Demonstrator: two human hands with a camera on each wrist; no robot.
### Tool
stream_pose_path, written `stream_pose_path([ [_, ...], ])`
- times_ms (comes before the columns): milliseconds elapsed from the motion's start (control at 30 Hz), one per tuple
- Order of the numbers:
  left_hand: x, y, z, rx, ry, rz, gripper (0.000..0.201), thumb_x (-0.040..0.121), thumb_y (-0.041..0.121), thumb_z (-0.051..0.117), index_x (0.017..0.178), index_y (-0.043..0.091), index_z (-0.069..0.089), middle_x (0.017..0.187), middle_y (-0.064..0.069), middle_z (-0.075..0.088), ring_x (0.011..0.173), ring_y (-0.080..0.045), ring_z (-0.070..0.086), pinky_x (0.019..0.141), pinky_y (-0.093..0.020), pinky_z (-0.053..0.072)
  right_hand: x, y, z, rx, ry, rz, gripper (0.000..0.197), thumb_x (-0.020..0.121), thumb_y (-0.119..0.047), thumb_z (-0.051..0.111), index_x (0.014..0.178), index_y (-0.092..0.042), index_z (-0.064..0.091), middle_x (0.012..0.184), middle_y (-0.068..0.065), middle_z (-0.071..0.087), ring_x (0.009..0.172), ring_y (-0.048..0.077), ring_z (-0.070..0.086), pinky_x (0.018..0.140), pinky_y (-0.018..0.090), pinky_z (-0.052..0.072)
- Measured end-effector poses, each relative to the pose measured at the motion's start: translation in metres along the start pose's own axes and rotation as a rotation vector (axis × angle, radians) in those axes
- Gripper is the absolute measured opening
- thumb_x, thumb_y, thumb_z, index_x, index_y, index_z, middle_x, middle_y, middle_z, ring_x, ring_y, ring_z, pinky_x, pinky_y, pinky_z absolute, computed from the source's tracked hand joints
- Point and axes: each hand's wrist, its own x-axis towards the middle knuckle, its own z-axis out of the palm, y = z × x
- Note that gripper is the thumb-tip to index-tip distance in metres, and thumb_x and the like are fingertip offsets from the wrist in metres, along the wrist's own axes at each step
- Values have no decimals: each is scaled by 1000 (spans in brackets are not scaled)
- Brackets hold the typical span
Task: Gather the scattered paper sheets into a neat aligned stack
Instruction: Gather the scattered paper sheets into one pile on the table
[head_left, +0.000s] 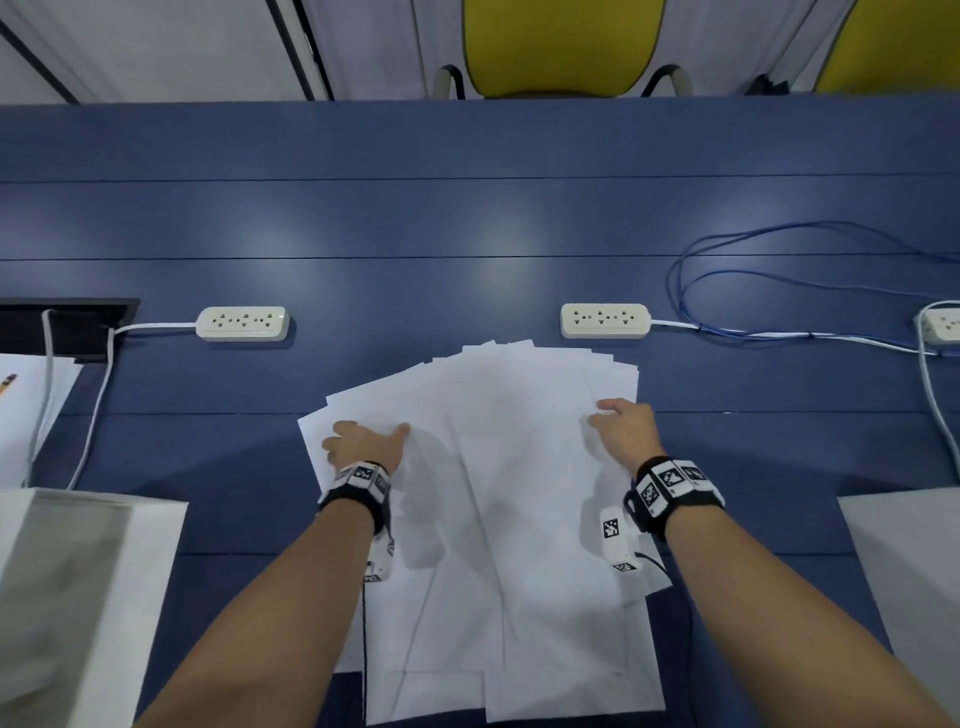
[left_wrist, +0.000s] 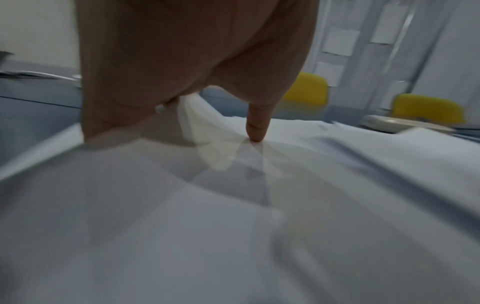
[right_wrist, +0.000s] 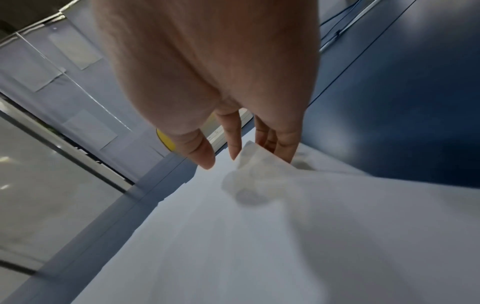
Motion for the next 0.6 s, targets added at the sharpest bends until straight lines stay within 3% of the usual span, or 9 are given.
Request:
stream_pose_path([
  [167,-33,23,34,-58,-60,184,76,84,44,70,141,6,37,139,-21,41,123,-43,52,99,-48,46,-9,-7,9,13,-65,-35,43,80,-25,68,122,-14,66,136,13,52,117,25,59,103,35,47],
  [300,-34,17,26,-97,-47,268,61,87,40,67,137,12,47,138,-15,46,122,-38,54,100,-45,45,-16,-1,-8,49,-39,-45,42,85,-20,66,127,-17,63,130,12,55,111,26,58,98,35,47],
  [433,-31,-15,3,31,-52,257,67,85,50,66,139,14,47,138,-15,46,126,-37,49,100,-48,45,-29,23,-39,74,46,-28,43,86,-17,65,128,-14,61,129,7,60,105,23,59,90,31,45],
  [533,-38,-46,0,130,-146,262,74,85,53,65,141,11,44,140,-17,42,124,-38,53,106,-48,45,-54,50,-51,-47,37,23,50,87,-21,67,134,-11,56,137,12,54,119,29,56,101,36,43],
  [600,-46,-59,5,172,-202,270,66,89,47,60,140,9,42,140,-17,42,121,-38,55,104,-47,46,-79,64,-49,-148,-16,35,54,88,-25,65,138,-11,51,143,15,42,123,33,53,105,37,40],
])
